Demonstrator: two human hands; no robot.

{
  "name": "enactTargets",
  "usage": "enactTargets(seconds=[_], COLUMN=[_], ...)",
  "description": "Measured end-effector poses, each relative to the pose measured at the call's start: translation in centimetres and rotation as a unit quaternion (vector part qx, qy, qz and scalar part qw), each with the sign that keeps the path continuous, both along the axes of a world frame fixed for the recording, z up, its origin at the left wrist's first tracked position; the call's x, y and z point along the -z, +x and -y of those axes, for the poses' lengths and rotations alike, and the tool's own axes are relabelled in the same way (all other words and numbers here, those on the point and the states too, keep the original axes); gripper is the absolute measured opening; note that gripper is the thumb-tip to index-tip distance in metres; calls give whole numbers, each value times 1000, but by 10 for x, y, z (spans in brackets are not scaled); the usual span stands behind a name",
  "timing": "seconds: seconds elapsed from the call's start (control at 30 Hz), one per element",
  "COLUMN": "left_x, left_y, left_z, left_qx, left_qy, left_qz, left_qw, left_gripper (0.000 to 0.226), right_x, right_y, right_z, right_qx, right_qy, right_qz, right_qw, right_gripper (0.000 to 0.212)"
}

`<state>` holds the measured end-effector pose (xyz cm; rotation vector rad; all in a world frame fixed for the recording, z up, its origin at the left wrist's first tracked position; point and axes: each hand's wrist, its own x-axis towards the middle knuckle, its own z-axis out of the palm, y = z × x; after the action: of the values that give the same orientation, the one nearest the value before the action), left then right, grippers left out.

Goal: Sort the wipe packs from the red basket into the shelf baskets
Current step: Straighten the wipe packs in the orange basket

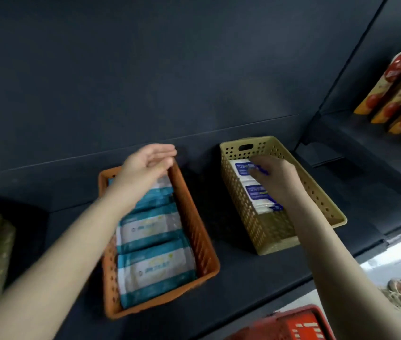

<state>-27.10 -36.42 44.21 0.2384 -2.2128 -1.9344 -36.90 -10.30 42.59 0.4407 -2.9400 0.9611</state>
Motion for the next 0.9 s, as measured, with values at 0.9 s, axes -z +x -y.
enactTargets(seconds=[0.9], left_x=[78], left_y=[53], left_z=[101], left_qx=[-80], left_qy=[-112], left_qz=[110], left_qw=[984], left_gripper=[44], right_x=[39], right_y=[98], right_z=[176], right_qx=[-114], right_qy=[7], right_qz=[-32], right_qw=[993], right_gripper=[40])
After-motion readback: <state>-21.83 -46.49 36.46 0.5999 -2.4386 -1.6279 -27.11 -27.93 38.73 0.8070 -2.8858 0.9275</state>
